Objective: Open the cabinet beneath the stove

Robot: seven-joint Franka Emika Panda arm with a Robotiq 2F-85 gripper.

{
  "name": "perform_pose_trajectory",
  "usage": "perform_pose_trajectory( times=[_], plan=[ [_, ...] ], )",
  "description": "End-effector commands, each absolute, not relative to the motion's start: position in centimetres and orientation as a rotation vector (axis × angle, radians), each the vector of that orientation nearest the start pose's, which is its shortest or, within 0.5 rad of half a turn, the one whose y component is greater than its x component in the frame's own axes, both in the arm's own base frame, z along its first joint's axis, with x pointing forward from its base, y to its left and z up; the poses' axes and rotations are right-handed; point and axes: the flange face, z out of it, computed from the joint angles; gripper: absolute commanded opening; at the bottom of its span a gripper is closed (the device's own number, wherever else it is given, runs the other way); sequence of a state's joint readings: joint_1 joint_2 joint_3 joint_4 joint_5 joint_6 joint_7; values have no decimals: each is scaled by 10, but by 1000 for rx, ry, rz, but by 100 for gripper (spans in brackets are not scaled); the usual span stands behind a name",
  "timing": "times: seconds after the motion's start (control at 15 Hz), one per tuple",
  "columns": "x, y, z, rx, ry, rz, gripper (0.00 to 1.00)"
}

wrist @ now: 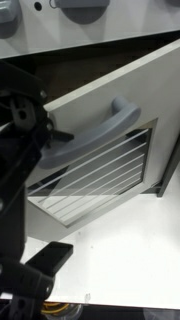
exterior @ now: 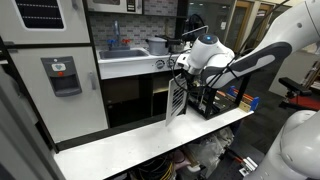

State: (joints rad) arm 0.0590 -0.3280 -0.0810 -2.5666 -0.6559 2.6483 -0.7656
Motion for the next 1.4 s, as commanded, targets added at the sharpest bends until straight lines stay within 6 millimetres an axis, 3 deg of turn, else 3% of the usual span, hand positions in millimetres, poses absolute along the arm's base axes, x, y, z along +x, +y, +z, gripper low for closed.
perform_pose_trajectory(
  times=[0.0,1.33],
  plan=[
    [426,10,426,2112,1555,252,100],
    [361,-56,439,2160,1438,73,100]
  ],
)
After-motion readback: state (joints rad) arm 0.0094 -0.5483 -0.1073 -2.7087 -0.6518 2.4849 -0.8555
